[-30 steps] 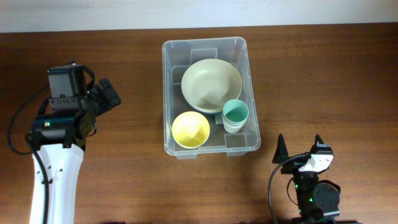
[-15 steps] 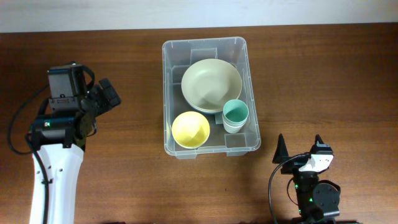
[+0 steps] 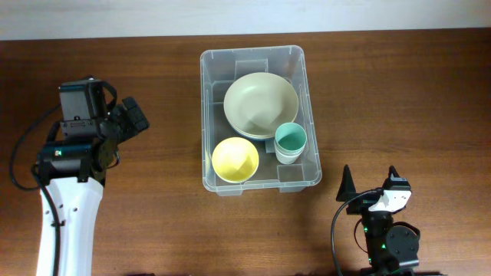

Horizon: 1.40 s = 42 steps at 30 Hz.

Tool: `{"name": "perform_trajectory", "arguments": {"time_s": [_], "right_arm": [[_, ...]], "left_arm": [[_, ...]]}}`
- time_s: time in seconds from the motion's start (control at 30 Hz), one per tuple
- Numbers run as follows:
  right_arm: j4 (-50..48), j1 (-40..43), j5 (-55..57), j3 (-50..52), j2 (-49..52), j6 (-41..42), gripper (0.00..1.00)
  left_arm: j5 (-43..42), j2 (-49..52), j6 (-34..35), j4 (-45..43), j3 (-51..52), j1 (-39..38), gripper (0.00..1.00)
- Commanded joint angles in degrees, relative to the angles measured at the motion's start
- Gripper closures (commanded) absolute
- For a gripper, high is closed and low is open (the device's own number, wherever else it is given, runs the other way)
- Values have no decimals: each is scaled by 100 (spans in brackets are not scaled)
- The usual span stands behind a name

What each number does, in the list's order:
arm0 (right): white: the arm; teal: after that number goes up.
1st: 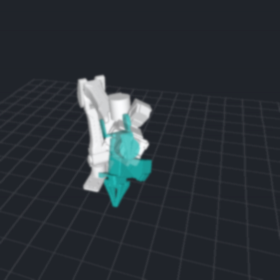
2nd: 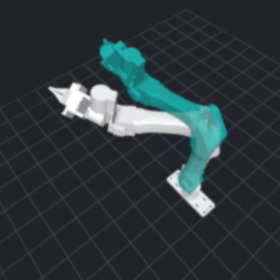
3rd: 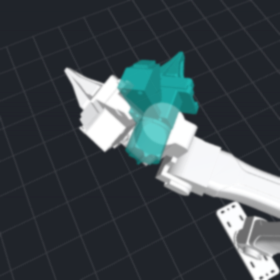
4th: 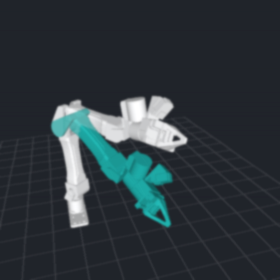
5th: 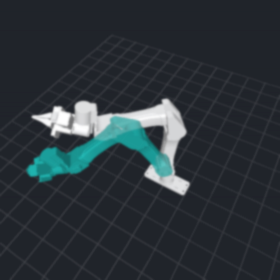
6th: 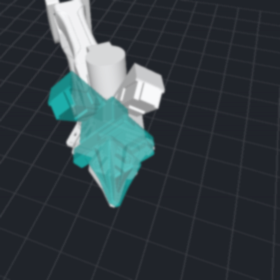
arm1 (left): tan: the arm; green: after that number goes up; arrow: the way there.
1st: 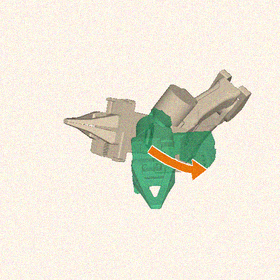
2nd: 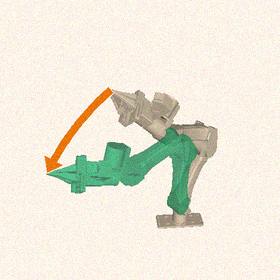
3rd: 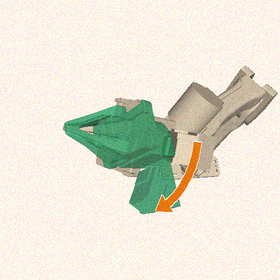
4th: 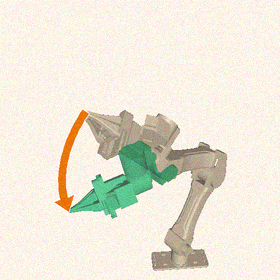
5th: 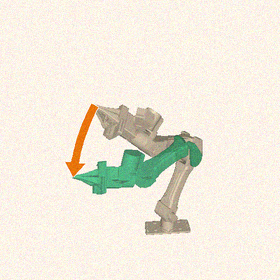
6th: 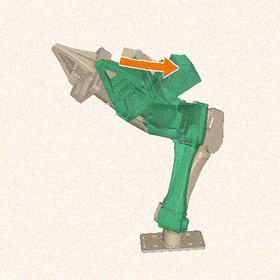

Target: Pack container

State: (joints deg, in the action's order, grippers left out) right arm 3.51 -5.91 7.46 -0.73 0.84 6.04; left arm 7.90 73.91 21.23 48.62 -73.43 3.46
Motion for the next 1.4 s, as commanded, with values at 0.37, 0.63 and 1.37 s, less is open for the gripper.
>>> {"name": "perform_trajectory", "arguments": {"time_s": [0.37,0.63,1.37], "right_arm": [[35,33,72,42,-52,22,1],[33,33,70,42,-52,22,1],[33,33,72,42,-52,22,1]], "left_arm": [[-166,-2778,35,782,-55,-111,0],[-162,-5147,35,2205,-50,-111,0],[-166,-7283,35,-2026,4621,-293,0]]}}
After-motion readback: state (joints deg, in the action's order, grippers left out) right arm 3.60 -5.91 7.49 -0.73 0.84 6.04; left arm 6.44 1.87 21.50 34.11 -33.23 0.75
